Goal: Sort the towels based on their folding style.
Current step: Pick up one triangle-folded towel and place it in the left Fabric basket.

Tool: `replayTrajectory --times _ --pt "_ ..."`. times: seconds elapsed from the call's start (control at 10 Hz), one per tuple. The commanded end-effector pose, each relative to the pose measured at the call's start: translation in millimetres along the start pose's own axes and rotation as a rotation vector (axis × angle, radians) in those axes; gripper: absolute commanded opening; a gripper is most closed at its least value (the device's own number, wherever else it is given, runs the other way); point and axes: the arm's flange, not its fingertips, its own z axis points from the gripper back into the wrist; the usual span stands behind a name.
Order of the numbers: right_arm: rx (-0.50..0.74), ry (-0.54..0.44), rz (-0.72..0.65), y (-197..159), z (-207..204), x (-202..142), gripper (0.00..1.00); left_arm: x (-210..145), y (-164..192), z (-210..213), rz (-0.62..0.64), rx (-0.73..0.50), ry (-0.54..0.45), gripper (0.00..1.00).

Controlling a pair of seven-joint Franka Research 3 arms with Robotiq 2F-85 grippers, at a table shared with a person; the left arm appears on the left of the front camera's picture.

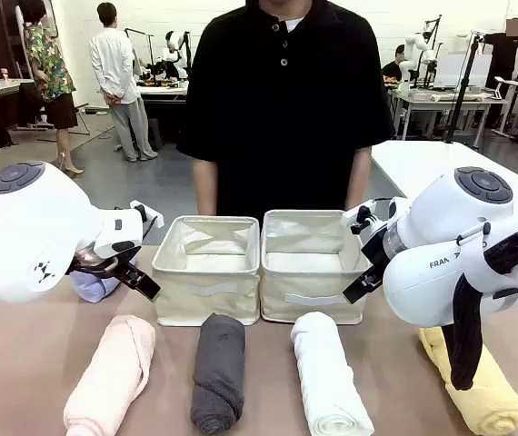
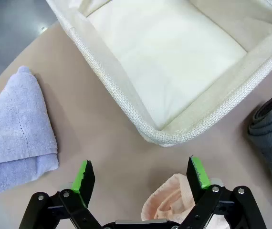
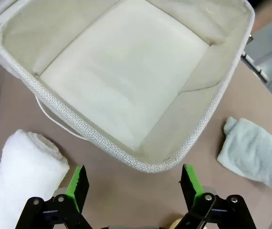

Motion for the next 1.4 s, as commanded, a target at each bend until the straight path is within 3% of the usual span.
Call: replayTrajectory --times 0.0,1.3 --pt "0.0 0.0 0.0 0.0 0.0 0.0 1.0 0.0 -0.1 0.0 0.0 0.0 0.0 1.0" --pt "0.0 0.0 0.0 0.0 0.0 0.0 1.0 0.0 -0.1 0.0 0.0 0.0 0.0 1.0"
